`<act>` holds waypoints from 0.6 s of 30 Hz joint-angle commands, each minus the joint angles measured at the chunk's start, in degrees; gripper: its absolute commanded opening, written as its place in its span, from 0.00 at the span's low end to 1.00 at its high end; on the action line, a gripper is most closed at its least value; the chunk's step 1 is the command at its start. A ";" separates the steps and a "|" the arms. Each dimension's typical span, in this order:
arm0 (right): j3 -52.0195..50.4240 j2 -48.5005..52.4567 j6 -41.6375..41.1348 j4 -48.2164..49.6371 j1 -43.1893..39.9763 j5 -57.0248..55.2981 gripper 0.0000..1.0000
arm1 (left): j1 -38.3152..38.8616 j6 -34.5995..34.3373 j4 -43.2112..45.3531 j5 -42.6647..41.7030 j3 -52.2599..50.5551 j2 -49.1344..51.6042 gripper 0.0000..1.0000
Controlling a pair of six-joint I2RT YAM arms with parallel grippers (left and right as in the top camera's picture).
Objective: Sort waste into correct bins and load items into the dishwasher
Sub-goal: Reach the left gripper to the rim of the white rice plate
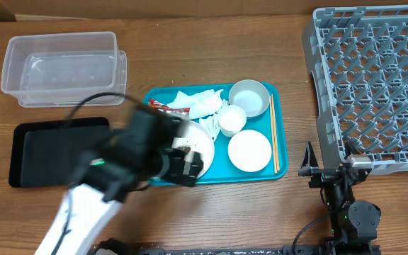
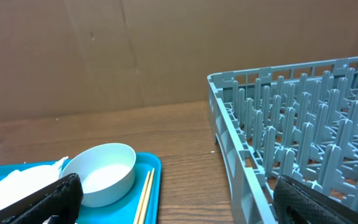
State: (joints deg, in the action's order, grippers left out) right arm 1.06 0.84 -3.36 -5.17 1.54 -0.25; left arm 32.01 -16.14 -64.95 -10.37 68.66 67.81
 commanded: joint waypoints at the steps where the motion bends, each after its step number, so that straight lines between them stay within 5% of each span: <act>1: -0.61 -0.68 0.20 0.35 0.00 -0.11 1.00 | 7.76 -6.97 1.90 14.58 2.25 3.56 1.00; 6: -0.61 -0.68 0.20 0.35 0.00 -0.11 1.00 | 14.10 -7.02 8.24 15.04 2.23 9.90 1.00; 16: -0.61 -0.68 0.20 0.35 0.00 -0.11 1.00 | 14.47 -7.85 7.13 14.43 2.23 22.69 1.00; 18: -0.61 -0.68 0.20 0.35 0.00 -0.11 1.00 | 14.47 -9.42 7.41 15.39 2.23 24.61 0.89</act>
State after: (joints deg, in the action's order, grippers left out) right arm 1.06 0.84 -3.36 -5.15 1.54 -0.25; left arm 46.52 -23.27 -57.63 2.96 69.71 90.45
